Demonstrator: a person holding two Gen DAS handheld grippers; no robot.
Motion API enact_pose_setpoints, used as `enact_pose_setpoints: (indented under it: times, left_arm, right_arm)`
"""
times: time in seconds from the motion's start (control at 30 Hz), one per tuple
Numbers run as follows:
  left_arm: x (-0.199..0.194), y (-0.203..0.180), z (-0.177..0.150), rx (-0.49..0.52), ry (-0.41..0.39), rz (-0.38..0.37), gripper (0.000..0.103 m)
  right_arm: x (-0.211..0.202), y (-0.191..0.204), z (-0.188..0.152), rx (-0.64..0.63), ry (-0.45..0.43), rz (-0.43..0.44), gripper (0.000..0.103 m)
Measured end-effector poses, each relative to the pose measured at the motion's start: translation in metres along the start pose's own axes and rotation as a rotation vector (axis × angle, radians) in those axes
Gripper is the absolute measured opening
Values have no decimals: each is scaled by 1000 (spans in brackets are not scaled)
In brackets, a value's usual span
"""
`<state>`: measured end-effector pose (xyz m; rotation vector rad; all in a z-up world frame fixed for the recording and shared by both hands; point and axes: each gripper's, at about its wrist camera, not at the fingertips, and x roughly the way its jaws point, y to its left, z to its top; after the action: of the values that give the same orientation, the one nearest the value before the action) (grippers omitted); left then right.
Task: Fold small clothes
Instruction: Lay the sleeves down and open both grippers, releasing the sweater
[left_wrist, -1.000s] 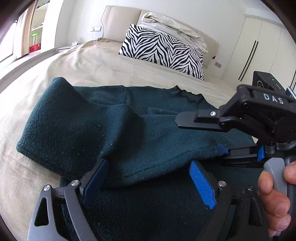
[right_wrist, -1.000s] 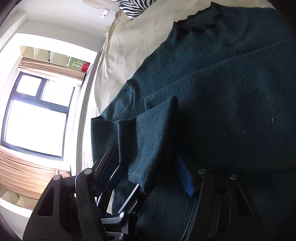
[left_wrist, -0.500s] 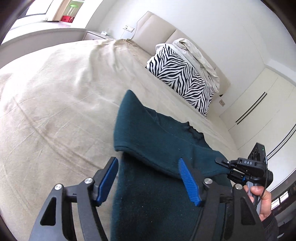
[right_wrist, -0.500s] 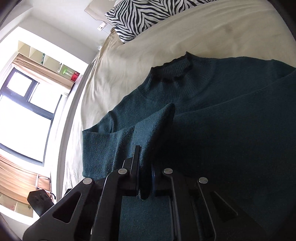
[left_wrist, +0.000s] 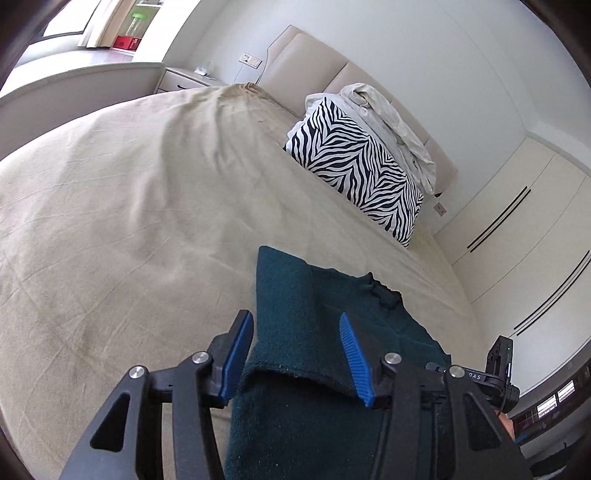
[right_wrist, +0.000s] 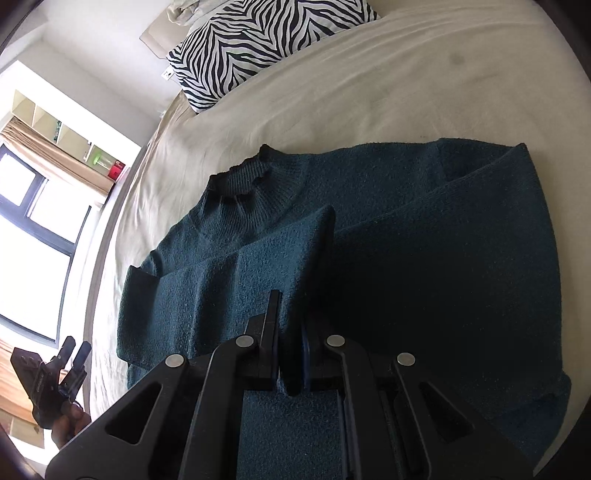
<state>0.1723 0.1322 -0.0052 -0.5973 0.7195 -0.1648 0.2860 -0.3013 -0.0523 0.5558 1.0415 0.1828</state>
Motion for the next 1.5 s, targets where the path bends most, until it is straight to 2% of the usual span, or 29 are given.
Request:
enact_pose_setpoints:
  times: [0.1,0.27,0.33,0.43,0.47,0.53,0.93,1.0,1.03,1.07,1.13,1.17,1.27,1.3,1.37,1.4,1.43,1.5]
  left_arm:
    - [18,-10,2,11,31,-9,47]
    - [64,-26,2,51,111,-7,46]
    - [87,-28,-2,82,149,24,46]
    - [117,-15,-17,106,213,86,39]
    - [118,-12,-21,127,199,88,33]
    - [116,-10,-27,164,178,85,29]
    - [106,-9,-30,167,179,88,29]
    - [99,-12,-26,153,181,98,32]
    - [96,-14,-21,150,169,105,37]
    - [91,-18,-16,153,148,110,44]
    - [87,-26,-4,160,110,103,51]
    - [89,-30,2,164,104,93,53]
    - [109,-40,15,188,120,94,53]
    - [119,-40,17,190,134,103,53]
    - [141,-29,15,173,177,149,53]
    - [151,-20,12,169,193,164,53]
    - [156,-15,9,183,183,153,52]
    - [155,-13,1,229,150,139,52]
  right_arm:
    - [7,1,-5,-41,18,-33,8]
    - [4,-14,-7,15,-8,-10,8]
    - [4,-17,-7,24,-13,-4,8]
    - [6,-18,-7,24,-15,0,8]
    - [6,-20,-7,23,-18,-1,8]
    - [4,-24,-6,24,-28,-5,8]
    - [-10,-46,-17,123,-47,40,8]
    - [-10,-51,-17,137,-46,31,8]
    - [-13,-52,-16,147,-52,18,8]
    - [-17,-52,-16,152,-66,-10,8]
    - [-30,-47,-14,150,-110,-101,9]
    - [-38,-45,-13,155,-139,-117,9]
    - [-50,-31,-7,151,-182,15,10]
    - [-48,-22,-4,135,-180,62,16]
    - [-40,-3,4,96,-166,133,34]
    - [-33,6,7,78,-161,157,56]
    - [-26,16,9,58,-163,178,67]
    - [-7,25,14,37,-157,217,67]
